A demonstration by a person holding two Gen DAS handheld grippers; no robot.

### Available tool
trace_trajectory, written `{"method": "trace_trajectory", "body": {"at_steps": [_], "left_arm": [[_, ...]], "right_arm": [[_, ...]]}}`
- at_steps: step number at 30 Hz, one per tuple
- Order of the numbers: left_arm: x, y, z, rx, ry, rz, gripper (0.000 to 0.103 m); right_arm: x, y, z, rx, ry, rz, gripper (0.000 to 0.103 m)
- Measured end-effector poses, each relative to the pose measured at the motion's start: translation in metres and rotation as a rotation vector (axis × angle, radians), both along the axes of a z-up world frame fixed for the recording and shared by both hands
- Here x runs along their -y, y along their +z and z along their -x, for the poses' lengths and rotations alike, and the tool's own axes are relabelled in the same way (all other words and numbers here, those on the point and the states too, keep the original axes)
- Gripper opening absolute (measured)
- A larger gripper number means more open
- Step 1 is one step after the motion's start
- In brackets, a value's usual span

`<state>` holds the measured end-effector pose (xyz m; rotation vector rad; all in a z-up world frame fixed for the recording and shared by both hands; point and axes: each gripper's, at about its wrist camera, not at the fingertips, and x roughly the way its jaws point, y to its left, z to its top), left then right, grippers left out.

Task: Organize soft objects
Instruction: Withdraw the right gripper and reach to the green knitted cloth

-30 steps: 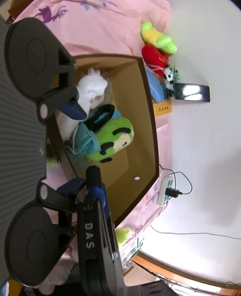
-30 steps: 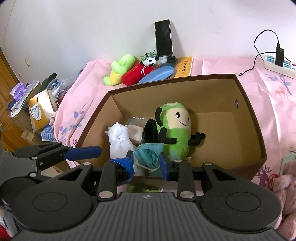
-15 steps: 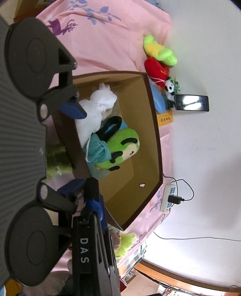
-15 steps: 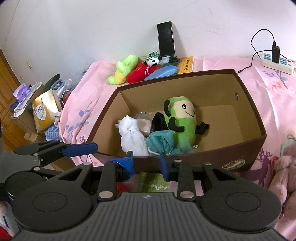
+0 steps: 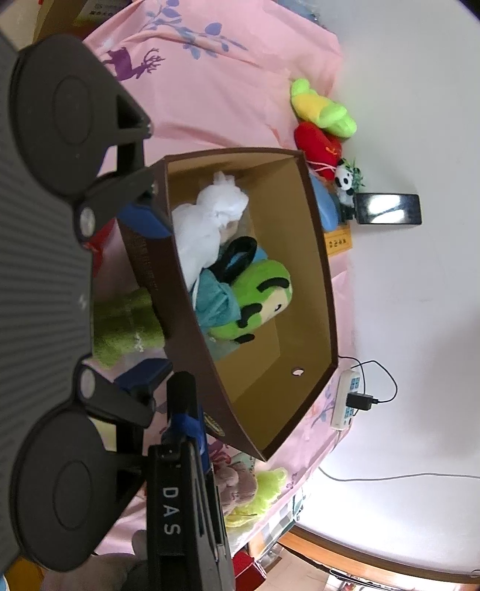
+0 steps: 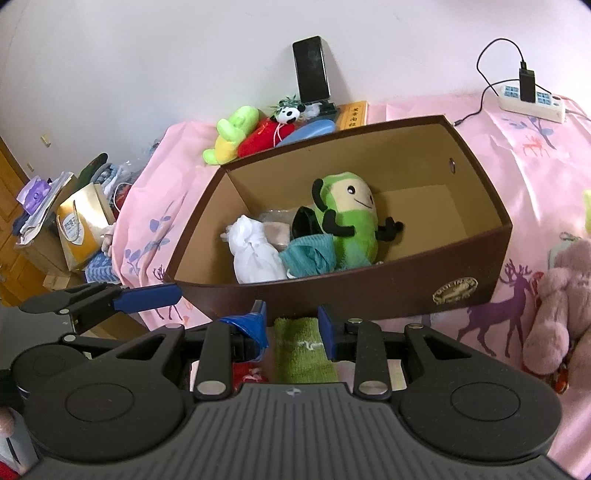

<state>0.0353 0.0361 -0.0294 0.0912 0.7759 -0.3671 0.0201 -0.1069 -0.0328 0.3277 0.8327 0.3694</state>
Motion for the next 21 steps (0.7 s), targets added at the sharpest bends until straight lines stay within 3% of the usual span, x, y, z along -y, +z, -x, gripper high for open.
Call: {"method": "trace_trajectory", "body": {"at_steps": [21], "left_arm": [[0.006, -0.019, 0.001, -0.062, 0.03, -0.056, 0.071]], "right_arm": [[-0.005, -0.016, 0.003, -0.063, 0.014, 0.002, 0.013]]}}
